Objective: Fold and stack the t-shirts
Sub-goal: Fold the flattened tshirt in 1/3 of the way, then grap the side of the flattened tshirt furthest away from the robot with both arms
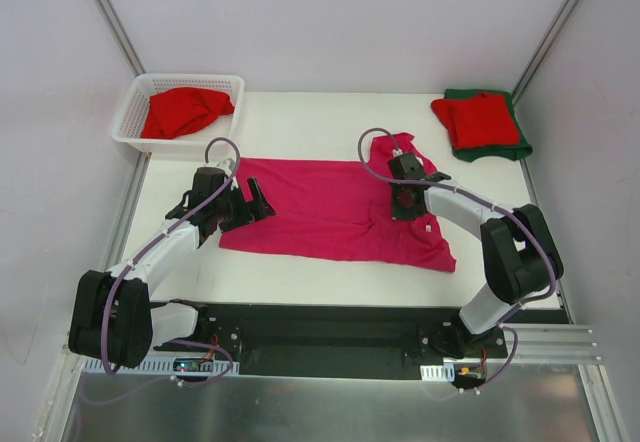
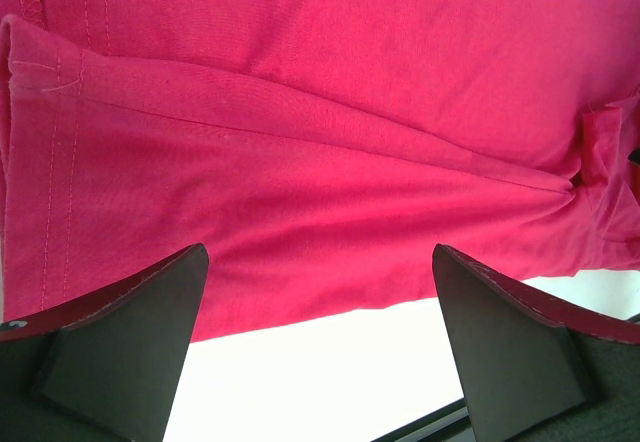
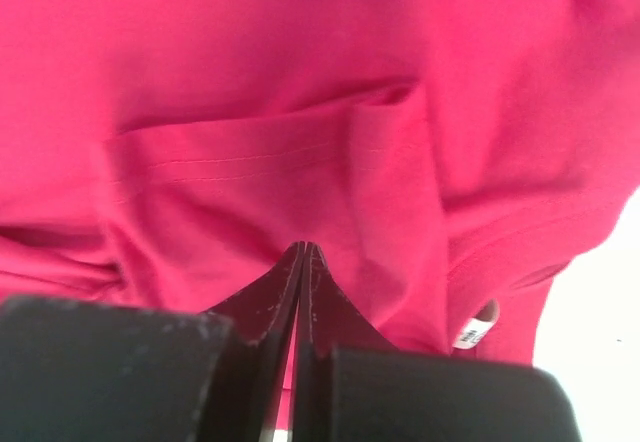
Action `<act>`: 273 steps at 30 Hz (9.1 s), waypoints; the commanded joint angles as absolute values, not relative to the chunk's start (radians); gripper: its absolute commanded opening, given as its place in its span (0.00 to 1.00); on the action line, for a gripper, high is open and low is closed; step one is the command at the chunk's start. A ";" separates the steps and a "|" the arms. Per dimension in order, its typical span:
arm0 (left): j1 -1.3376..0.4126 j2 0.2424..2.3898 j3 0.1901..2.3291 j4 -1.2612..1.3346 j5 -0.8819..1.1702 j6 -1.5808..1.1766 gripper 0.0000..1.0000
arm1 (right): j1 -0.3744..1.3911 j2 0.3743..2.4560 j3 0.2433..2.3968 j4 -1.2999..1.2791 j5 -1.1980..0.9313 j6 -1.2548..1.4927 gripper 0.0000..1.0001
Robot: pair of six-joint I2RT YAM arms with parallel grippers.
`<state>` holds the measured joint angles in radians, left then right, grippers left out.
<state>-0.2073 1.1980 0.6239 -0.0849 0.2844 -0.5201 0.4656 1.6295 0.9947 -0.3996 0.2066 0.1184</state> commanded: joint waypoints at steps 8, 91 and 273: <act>-0.198 1.200 0.630 -0.060 0.290 -0.512 0.95 | 0.359 1.623 0.988 -0.417 0.202 0.103 0.01; -0.198 1.210 0.618 -0.029 0.347 -0.526 0.95 | 0.141 0.742 0.552 -0.565 -0.118 0.537 0.01; -0.210 1.762 1.183 -0.003 -0.118 -0.158 0.96 | 0.169 2.126 1.848 -0.643 -0.066 -0.152 1.00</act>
<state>-0.2081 1.7367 1.1282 -0.0074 -0.0608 -0.2020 0.1661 2.1612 1.8454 -0.6651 -0.0467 -0.1577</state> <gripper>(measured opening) 0.959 0.995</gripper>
